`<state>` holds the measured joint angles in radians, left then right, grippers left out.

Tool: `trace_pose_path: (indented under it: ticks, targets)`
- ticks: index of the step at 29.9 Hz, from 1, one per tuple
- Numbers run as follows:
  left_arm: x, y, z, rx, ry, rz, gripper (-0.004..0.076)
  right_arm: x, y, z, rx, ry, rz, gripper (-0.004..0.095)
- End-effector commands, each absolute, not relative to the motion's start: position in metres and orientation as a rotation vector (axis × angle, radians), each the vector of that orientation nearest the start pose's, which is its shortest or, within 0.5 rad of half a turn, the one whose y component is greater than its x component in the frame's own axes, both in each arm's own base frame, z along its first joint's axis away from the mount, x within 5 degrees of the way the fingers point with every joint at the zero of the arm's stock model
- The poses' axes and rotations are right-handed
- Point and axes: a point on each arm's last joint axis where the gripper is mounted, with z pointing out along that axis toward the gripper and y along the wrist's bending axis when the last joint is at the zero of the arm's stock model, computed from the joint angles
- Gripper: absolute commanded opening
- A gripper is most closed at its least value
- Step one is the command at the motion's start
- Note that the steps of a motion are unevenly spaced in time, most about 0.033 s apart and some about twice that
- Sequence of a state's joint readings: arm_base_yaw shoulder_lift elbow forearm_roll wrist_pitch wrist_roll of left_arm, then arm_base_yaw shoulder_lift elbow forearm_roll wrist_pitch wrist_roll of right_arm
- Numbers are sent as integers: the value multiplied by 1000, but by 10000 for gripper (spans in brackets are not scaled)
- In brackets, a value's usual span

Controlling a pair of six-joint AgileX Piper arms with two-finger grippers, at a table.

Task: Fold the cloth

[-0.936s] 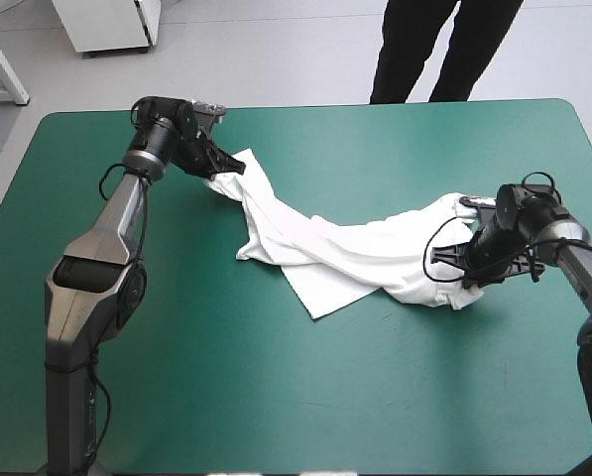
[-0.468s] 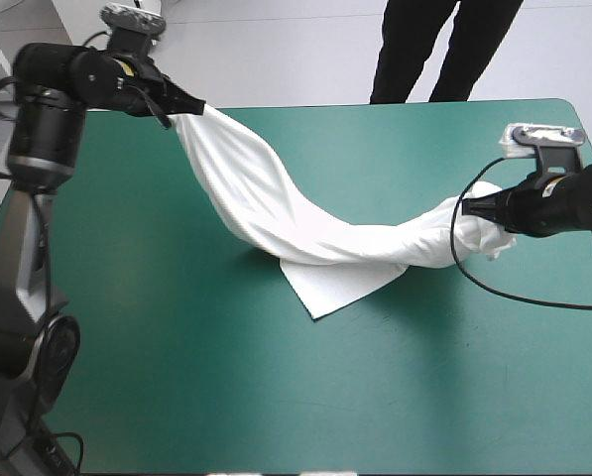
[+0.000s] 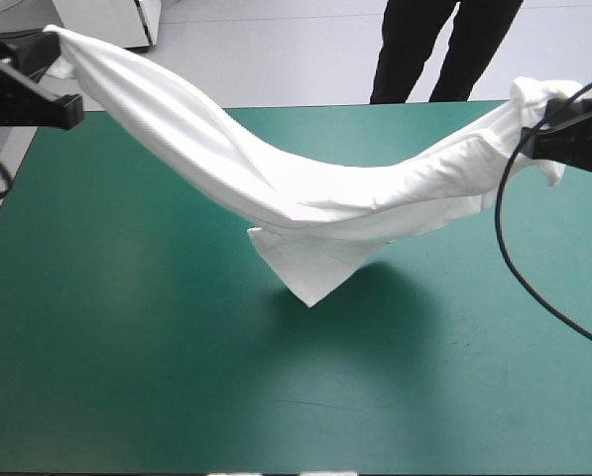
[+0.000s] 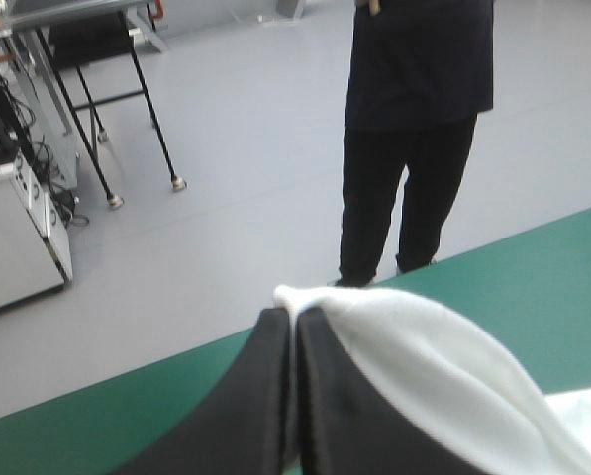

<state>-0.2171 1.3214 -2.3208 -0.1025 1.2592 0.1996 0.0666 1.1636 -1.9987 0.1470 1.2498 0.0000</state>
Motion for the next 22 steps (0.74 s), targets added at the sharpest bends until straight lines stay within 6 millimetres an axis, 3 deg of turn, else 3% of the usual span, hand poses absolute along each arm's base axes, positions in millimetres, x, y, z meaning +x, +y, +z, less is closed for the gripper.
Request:
trace_pose_path:
  ticks: [1, 7, 12, 17, 22]
  targets:
    - [101, -36, 642, 397, 1537, -170, -22, 98, 21, 616, -154, 1711, 204, -17]
    - [60, -31, 658, 383, 1359, -226, -22, 63, 21, 640, -172, 1565, 226, -16]
    - [56, -33, 656, 415, 1369, -238, -22, 61, 22, 640, -161, 1562, 249, -16]
    - [94, -39, 636, 462, 1592, -201, -22, 93, 24, 617, -142, 1701, 267, -17]
    - [155, -53, 601, 487, 1794, -221, -22, 149, 27, 554, -102, 2001, 295, -17]
